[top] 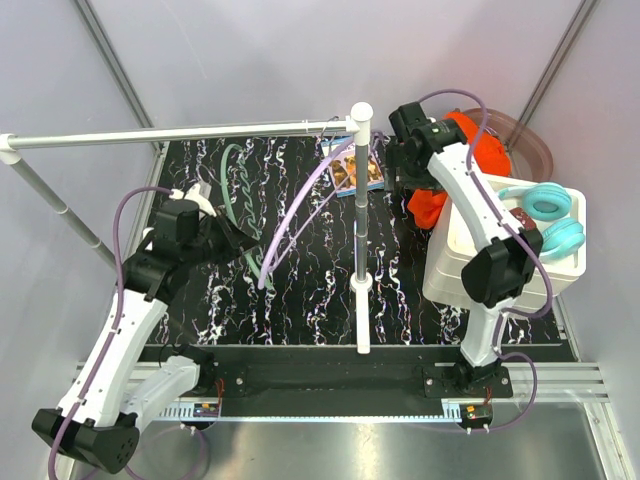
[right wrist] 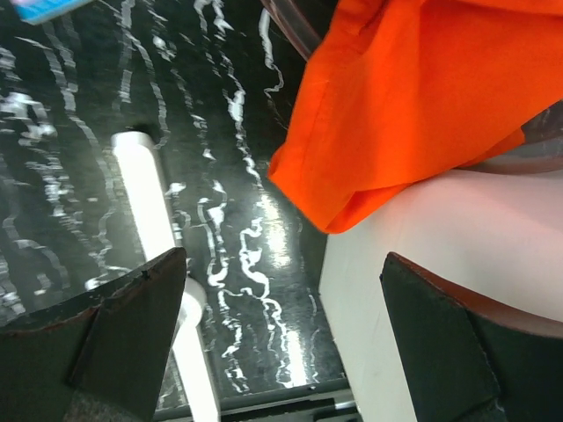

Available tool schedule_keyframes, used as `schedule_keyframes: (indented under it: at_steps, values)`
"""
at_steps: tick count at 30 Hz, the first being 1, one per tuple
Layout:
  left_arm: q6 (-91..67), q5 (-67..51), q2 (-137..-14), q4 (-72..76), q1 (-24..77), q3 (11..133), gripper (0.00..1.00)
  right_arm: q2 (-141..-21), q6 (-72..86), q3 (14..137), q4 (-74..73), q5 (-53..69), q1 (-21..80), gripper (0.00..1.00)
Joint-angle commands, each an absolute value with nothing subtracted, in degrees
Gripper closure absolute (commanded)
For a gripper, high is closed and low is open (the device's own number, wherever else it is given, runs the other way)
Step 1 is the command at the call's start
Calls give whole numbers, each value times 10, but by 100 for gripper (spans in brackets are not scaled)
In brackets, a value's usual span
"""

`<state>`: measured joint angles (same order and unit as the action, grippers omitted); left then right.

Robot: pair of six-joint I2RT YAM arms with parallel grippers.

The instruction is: Remove the shorts from the hanger

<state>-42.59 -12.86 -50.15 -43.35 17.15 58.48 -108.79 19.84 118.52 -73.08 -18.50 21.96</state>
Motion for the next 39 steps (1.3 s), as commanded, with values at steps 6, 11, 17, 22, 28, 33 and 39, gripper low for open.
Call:
schedule_keyframes:
  at_steps: [6,11,17,22,28,33,39]
  values:
    - [-417,-142,-480,-392,172,582,100,-1150,194,1173,-686,-270,221,14]
    - [-415,-137,-474,-393,172,576,100,-1181,207,1163,-672,-332,220,16]
    - [-410,-128,-468,-395,172,574,100,-1190,220,1152,-650,-380,221,28]
    - [-406,-123,-471,-396,172,573,100,-1190,218,1171,-617,-389,206,65]
    - [-406,-127,-481,-397,172,577,100,-1222,207,1282,-603,-395,180,100]
    - [-400,-122,-483,-397,172,582,100,-1255,173,1389,-596,-421,167,100]
    - [-397,-133,-496,-397,171,583,100,-1319,146,1538,-539,-447,136,100]
